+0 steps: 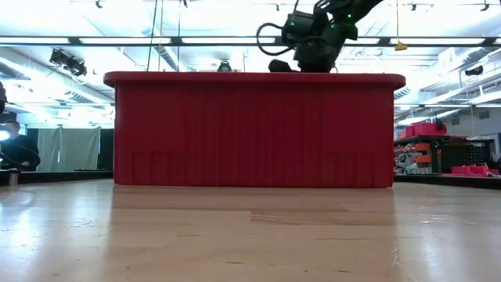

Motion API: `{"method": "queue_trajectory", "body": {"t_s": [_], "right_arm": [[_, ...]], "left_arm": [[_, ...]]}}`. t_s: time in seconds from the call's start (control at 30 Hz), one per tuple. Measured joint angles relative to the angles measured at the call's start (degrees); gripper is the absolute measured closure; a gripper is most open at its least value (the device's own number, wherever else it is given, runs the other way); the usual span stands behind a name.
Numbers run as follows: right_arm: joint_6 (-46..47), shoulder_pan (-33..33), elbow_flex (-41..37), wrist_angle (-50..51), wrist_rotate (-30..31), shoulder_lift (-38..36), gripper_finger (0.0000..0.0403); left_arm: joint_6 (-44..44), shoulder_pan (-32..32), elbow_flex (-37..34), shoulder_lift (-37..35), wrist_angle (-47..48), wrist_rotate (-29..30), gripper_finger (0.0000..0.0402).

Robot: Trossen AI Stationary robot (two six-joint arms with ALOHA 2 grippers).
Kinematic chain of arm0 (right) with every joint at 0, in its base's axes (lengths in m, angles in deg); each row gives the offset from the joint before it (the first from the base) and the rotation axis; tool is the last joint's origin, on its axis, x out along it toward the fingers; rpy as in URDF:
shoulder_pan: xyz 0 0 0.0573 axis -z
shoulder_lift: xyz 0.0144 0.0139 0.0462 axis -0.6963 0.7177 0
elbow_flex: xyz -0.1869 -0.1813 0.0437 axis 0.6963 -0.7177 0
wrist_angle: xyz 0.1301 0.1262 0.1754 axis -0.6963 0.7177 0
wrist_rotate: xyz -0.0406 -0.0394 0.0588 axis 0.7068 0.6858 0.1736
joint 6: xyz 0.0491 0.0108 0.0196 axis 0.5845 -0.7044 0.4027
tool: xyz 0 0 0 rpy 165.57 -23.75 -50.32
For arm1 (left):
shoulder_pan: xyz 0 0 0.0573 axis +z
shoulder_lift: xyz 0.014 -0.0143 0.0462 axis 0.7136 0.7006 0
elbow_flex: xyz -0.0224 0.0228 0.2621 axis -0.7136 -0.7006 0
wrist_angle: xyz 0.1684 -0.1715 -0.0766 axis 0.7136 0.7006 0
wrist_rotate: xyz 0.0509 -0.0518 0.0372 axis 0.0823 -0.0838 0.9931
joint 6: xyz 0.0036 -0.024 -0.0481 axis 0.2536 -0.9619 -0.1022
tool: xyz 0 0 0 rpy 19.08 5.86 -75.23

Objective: Pick and place slides into bin
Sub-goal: Put the right black slipper into the red bin, then put the black slipper into the red bin

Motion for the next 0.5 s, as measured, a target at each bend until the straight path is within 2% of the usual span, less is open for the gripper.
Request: {"method": "queue_trajectory", "body": {"t_s": [0.13,0.2,0.4,0.5], "right_arm": [[19.0,0.0,0.0,0.5,-0.1,0.0,0.0343],[23.9,-0.1,0.0,0.9,-0.5,0.0,0.0323],[22.8,0.0,0.0,4.0,1.4,-0.2,0.0265],[22.5,-0.1,0.0,4.7,5.0,-0.2,0.0244]], "left_arm": [[0.0,0.0,0.0,0.0,0.5,0.0,0.0235],[0.0,0.0,0.0,0.0,0.6,0.0,0.0231],[0.0,0.0,0.0,0.0,0.6,0.0,0.0218],[0.0,0.0,0.0,0.0,0.6,0.0,0.0214]]}}
